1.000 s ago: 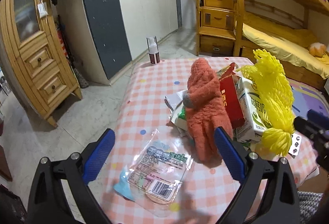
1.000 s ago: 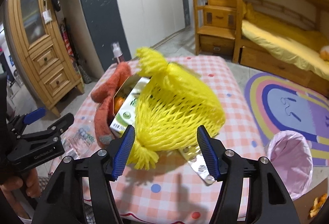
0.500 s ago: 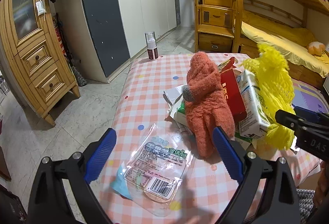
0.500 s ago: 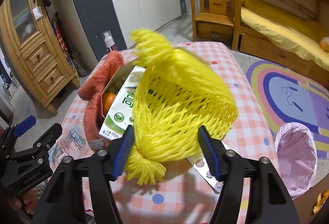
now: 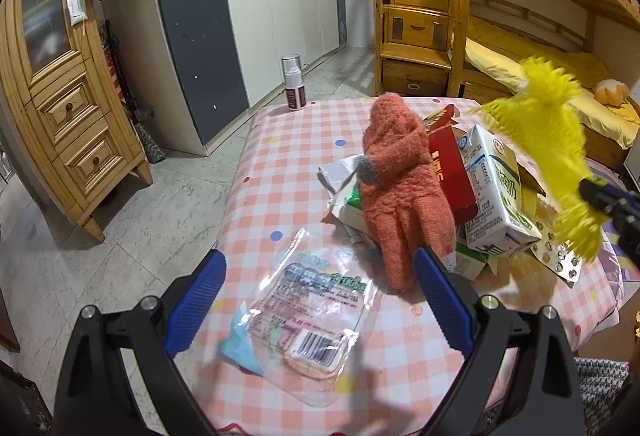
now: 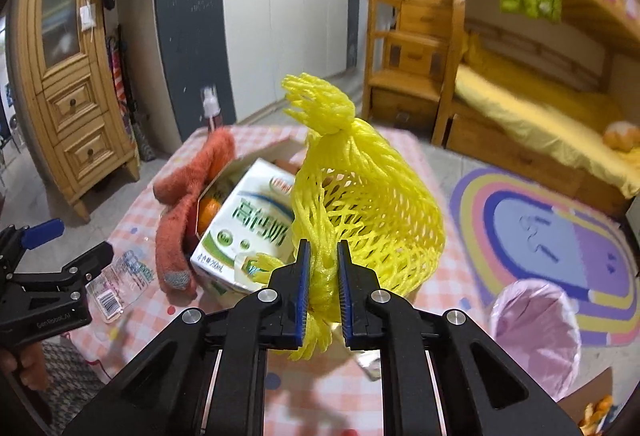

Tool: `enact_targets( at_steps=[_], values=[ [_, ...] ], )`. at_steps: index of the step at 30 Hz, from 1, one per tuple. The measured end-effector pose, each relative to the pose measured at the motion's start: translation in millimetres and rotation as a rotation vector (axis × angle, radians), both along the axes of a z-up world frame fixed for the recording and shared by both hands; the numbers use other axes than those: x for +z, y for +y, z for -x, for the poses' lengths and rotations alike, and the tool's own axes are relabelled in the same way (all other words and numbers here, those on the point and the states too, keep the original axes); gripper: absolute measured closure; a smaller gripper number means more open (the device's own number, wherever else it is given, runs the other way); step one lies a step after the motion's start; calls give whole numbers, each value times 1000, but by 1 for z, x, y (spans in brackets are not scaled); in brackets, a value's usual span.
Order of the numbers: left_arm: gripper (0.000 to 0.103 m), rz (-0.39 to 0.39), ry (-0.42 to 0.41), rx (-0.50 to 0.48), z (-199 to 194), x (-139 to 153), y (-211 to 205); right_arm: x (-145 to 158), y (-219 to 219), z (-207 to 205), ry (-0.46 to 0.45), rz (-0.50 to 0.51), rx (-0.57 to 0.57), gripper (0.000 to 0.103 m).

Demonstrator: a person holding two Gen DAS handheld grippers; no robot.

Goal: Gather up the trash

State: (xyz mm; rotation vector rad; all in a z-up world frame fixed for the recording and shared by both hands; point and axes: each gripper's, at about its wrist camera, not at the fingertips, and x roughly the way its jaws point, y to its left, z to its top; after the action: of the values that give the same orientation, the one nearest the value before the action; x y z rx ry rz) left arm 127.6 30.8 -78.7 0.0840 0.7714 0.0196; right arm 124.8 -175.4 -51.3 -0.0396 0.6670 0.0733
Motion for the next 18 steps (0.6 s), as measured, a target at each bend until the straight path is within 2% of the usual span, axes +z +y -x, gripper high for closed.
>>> enact_targets(
  at_steps=[5,11,14,18],
  values=[
    [10,14,18,20,9,-1,19,13,-11,15,-98,42,-46,90],
    [10,38,89,51,14,-20,39,11,-9,21,-127,61,-50,90],
    [10,47,132,0,11,-34,31,11,-6,23,-142,79,-40,90],
    [10,11,166,-48,11,-48,18,9,-9,25,-141,69,-38,90]
  ],
)
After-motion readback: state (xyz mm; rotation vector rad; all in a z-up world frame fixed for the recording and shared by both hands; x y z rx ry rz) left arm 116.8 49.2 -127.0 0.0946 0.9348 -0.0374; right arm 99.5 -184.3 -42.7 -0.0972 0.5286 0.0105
